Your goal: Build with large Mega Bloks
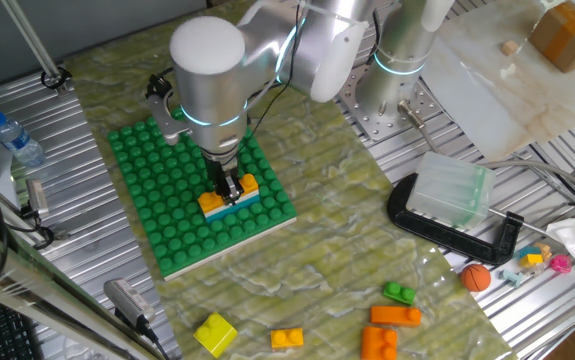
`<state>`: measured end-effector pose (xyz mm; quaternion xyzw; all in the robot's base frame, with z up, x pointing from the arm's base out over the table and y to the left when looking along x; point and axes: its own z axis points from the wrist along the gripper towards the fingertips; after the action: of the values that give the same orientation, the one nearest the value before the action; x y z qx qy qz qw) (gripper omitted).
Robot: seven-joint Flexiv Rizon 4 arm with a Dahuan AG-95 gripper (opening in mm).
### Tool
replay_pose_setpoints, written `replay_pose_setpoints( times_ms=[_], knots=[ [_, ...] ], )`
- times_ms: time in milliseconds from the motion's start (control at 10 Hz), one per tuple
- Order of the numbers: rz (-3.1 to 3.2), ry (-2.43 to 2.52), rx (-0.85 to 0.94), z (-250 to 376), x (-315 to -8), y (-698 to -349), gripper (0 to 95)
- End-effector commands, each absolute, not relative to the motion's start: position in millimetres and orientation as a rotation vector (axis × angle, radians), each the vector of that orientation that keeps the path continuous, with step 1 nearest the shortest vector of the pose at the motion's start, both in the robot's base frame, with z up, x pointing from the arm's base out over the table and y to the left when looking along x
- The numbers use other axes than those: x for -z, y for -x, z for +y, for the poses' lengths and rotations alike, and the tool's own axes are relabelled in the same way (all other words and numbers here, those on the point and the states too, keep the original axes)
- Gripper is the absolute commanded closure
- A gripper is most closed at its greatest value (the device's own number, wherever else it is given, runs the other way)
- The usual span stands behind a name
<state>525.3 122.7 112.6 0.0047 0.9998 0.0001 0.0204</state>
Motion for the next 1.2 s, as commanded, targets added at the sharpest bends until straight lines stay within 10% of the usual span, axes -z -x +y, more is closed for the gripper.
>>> replay_pose_setpoints(
  times_ms=[100,400,500,1200],
  knots=[
    [3.107,-0.009,0.001,123.1,-73.4,-527.4,95.0],
    [3.092,0.013,-0.001,125.4,-81.6,-523.8,95.0],
    [3.09,0.037,0.025,124.5,-84.3,-523.1,57.0],
    [3.067,0.082,0.01,121.6,-98.1,-522.4,38.0]
  ],
)
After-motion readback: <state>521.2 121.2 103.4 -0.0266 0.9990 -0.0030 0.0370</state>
